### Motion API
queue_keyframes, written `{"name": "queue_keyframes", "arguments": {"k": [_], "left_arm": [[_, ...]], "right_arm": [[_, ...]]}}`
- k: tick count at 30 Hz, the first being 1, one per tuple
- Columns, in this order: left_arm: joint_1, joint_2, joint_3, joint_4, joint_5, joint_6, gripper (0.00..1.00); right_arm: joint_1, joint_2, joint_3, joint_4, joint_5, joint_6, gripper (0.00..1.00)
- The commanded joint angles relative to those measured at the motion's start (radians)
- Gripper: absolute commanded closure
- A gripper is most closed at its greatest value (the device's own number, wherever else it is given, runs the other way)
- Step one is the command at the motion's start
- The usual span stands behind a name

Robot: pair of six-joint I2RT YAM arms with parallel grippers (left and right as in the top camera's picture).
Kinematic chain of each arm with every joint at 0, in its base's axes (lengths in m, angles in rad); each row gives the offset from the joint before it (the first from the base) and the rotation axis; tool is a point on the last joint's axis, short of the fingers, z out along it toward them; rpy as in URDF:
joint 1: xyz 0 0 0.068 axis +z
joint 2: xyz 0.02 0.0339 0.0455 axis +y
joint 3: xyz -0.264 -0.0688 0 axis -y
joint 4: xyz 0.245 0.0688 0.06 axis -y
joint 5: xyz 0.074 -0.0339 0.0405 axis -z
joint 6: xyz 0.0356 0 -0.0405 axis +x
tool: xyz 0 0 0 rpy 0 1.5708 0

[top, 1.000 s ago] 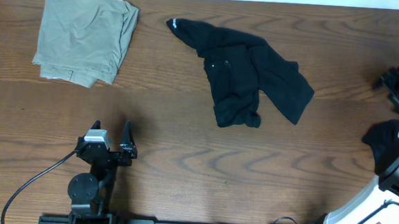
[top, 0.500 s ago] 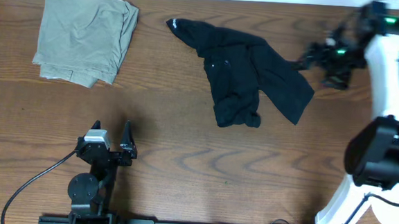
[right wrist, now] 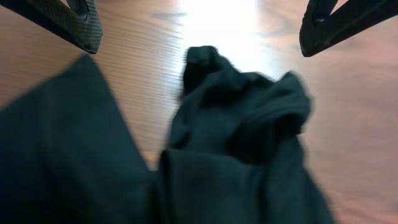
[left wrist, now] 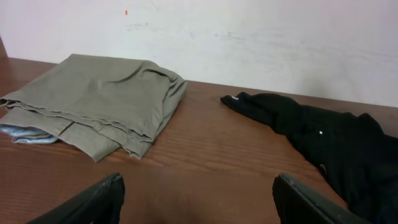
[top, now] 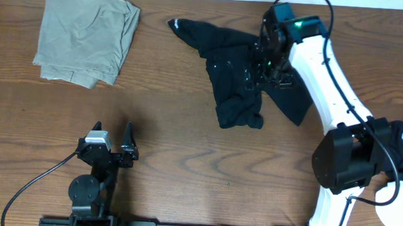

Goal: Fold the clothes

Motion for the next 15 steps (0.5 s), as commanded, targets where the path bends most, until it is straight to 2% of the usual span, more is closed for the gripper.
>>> {"name": "queue_keyframes", "arguments": {"k": [1,5,10,15], "left_arm": [[0.004,-0.001,-0.018,-0.033,0.021,-0.009,0.22],[0.004,-0.001,-0.018,-0.033,0.021,-0.009,0.22],[0.004,-0.001,-0.018,-0.033,0.021,-0.009,0.22],[0.004,-0.001,-0.018,-0.033,0.021,-0.009,0.22]], "right_arm": [[0.005,0.009,-0.008,-0.001,0.164,0.063,0.01],[-0.006,0.009,-0.008,-0.025,0.187,0.079,0.01],[-0.047,0.009,-0.026,-0.074,0.258,0.240,0.01],[-0.086,0.009,-0.088,-0.065,0.209,0.242,0.01]]}}
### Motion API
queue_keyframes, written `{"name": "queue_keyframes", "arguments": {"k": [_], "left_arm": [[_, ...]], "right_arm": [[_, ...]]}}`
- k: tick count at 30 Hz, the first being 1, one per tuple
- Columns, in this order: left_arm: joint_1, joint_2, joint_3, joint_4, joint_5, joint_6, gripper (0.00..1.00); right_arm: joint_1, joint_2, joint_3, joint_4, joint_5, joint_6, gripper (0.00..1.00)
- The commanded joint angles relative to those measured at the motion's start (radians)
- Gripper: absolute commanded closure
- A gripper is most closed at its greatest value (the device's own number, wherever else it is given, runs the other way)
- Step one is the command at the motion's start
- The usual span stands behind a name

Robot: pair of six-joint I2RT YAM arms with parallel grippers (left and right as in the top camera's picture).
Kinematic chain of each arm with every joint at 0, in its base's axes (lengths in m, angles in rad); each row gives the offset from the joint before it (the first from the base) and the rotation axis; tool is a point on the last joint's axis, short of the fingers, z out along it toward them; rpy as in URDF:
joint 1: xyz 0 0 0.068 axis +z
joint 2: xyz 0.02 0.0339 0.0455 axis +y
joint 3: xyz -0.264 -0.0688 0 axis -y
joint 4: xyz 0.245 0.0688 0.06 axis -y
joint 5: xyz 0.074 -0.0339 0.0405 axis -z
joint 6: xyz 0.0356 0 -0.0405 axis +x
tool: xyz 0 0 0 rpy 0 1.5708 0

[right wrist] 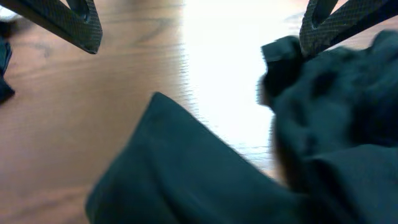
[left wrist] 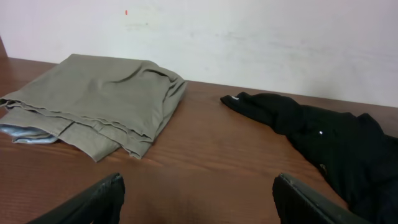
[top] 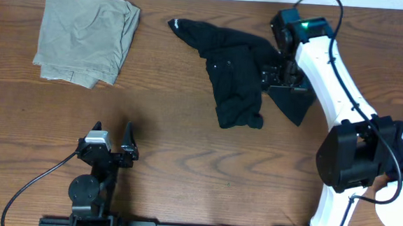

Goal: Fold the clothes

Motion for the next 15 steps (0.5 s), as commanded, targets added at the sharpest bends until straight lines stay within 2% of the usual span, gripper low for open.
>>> {"name": "queue_keyframes", "arguments": {"k": [1,9,12,15], "left_arm": [[0.004,-0.001,-0.018,-0.033,0.021,-0.009,0.22],[0.004,-0.001,-0.018,-0.033,0.021,-0.009,0.22],[0.004,-0.001,-0.018,-0.033,0.021,-0.009,0.22],[0.004,-0.001,-0.018,-0.033,0.021,-0.009,0.22]], "right_arm": [[-0.030,0.009,-0.048,0.004,-0.011,0.048,0.01],[-0.082,0.009,-0.097,0.011,0.050,0.194,0.01],[-0.110,0.009,-0.097,0.048,0.050,0.181,0.01],[-0.127,0.009,-0.103,0.085,0.049,0.098,0.01]]}}
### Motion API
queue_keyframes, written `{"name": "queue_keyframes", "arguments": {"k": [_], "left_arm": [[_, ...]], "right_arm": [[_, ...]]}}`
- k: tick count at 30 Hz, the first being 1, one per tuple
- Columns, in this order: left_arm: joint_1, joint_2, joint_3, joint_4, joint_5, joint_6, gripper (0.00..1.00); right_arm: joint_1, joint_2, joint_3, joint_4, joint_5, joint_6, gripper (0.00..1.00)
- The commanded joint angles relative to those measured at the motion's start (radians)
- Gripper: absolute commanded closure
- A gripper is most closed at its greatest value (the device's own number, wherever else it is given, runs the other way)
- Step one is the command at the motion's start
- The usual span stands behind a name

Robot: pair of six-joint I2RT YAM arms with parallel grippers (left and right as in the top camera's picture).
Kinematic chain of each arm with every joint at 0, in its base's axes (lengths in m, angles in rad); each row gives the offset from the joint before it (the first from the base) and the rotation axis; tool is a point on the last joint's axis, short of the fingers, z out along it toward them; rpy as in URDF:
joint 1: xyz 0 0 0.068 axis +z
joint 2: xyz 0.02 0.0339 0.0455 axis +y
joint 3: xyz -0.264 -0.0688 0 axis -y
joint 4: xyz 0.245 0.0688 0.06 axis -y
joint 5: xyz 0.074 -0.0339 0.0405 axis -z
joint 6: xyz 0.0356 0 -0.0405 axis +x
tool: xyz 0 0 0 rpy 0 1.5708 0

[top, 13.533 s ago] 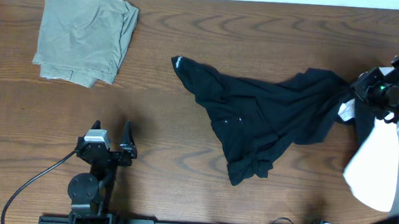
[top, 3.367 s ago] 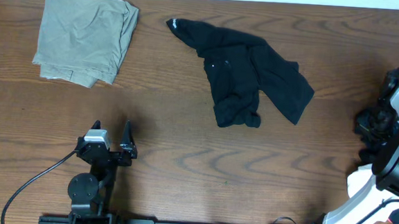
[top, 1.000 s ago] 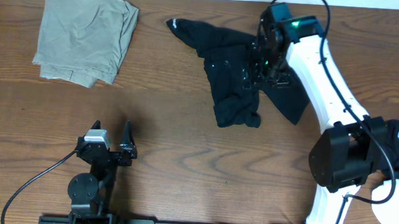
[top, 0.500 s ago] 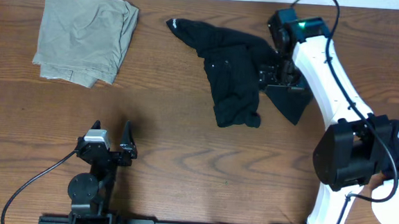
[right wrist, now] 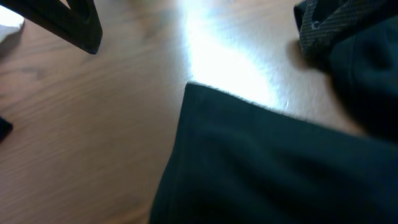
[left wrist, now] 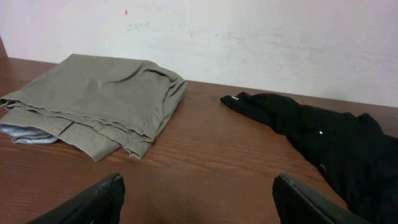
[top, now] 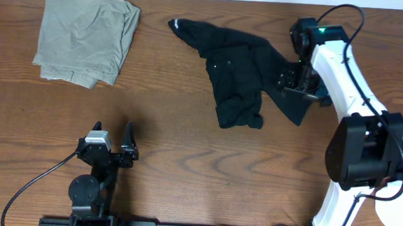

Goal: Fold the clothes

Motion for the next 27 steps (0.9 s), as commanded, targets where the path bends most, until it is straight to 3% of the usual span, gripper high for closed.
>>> {"name": "queue_keyframes", "arguments": {"k": [1,5,12,27], "left_arm": [[0.004,-0.001,-0.018,-0.033,0.021,-0.009,0.22],[0.004,-0.001,-0.018,-0.033,0.021,-0.009,0.22],[0.004,-0.001,-0.018,-0.033,0.021,-0.009,0.22],[0.004,-0.001,-0.018,-0.033,0.021,-0.009,0.22]], "right_arm": [[-0.022,0.009,-0.016,0.024,0.019,-0.049,0.01],[-0.024,0.009,-0.075,0.084,-0.051,-0.138,0.01],[-0.034,0.009,-0.209,0.198,-0.047,-0.058,0.01],[-0.042,0.009,-0.230,0.273,-0.101,-0.143,0.01]]}}
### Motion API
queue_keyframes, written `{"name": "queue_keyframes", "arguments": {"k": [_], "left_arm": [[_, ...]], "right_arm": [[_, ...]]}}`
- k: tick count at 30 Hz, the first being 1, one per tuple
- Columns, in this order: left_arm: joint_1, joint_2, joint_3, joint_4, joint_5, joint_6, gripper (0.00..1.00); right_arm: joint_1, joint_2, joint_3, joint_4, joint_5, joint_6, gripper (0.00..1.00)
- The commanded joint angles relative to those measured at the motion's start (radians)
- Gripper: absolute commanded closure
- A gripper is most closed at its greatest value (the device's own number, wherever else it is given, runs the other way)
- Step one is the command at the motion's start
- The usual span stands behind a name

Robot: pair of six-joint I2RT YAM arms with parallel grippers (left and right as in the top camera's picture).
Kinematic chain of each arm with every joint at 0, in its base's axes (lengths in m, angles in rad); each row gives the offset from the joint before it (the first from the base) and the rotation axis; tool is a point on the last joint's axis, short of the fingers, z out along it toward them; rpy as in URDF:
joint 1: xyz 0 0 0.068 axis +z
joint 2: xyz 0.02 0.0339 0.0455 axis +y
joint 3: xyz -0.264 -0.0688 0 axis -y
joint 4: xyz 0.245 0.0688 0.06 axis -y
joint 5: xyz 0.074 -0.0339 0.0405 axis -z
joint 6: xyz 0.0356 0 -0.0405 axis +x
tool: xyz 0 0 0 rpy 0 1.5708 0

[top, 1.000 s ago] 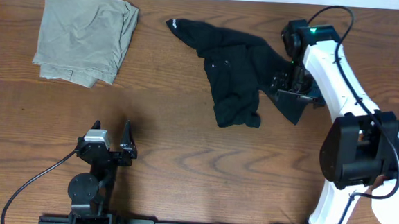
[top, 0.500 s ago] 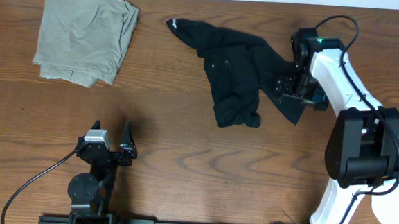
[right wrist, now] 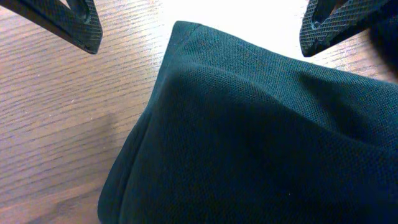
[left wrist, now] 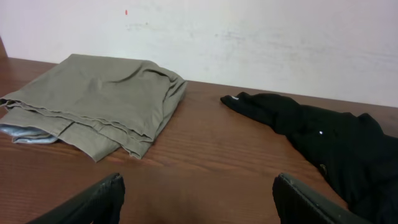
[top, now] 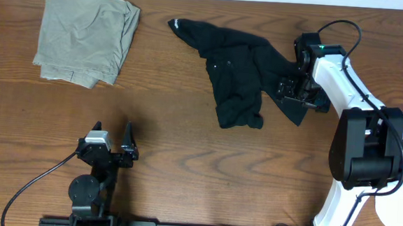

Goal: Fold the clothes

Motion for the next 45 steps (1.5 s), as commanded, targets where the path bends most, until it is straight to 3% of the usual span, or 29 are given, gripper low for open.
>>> {"name": "queue_keyframes", "arguments": {"k": [1,7,17,19,25,31,37,45], "left_arm": [[0.004,-0.001,-0.018,-0.033,0.021,-0.009,0.22],[0.004,-0.001,-0.018,-0.033,0.021,-0.009,0.22],[0.004,-0.001,-0.018,-0.030,0.021,-0.009,0.22],[0.004,-0.001,-0.018,-0.030,0.021,-0.008,0.22],[0.003,-0.001,-0.018,-0.030,0.030,-0.009,0.22],[0.003,-0.001,-0.018,-0.030,0.031,-0.009,0.22],[0.003,-0.001,-0.018,-0.030,0.031,-0.009,0.22],[0.004,-0.001,-0.018,-0.030,0.031,-0.009,0.22]], "right_arm": [[-0.010,0.008,-0.011,0.001,-0.071,-0.053,0.01],[-0.009,0.008,-0.011,0.013,-0.225,-0.140,0.02],[-0.010,0.008,-0.011,0.009,-0.246,-0.190,0.07],[-0.010,0.008,-0.011,0.014,-0.204,-0.261,0.05],[-0.010,0.008,-0.011,0.023,0.013,-0.276,0.01],[-0.011,0.008,-0.011,0.048,0.019,-0.452,0.01],[-0.010,0.008,-0.011,0.049,0.002,-0.510,0.01],[-0.010,0.008,-0.011,0.067,-0.014,-0.522,0.13]]}}
